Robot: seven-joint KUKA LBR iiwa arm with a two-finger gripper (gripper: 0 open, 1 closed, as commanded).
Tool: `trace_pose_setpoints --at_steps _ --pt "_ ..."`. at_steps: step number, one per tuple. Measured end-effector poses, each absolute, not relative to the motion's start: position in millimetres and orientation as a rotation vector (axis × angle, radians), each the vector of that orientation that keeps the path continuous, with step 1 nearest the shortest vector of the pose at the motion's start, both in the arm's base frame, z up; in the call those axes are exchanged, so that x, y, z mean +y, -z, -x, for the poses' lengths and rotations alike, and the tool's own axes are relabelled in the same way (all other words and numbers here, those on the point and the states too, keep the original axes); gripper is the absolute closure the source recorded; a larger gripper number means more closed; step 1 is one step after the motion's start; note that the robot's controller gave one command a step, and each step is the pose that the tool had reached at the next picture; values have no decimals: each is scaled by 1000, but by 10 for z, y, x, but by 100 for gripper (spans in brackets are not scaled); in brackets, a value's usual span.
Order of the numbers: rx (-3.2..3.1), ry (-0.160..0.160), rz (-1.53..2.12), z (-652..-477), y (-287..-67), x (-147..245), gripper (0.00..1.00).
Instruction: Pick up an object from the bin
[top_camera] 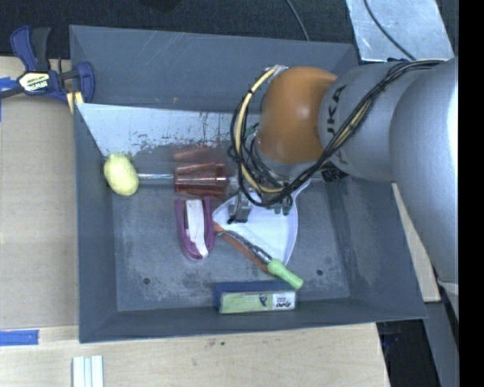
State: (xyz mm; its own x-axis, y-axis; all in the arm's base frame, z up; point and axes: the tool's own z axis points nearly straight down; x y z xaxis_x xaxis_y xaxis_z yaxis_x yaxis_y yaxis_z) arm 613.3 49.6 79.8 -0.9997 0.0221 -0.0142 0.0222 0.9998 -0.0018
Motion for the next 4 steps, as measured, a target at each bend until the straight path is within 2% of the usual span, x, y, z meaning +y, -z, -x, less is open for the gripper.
trace_pose_setpoints --at_steps 1,2,3,4 --pt "3111 5 311 -5662 -1218 782 100" --pt "3147 4 -21 -6039 -709 654 0" --pt "3116 3 -24 -6102 -733 644 100" --pt "3116 3 -25 -6102 -735 645 100"
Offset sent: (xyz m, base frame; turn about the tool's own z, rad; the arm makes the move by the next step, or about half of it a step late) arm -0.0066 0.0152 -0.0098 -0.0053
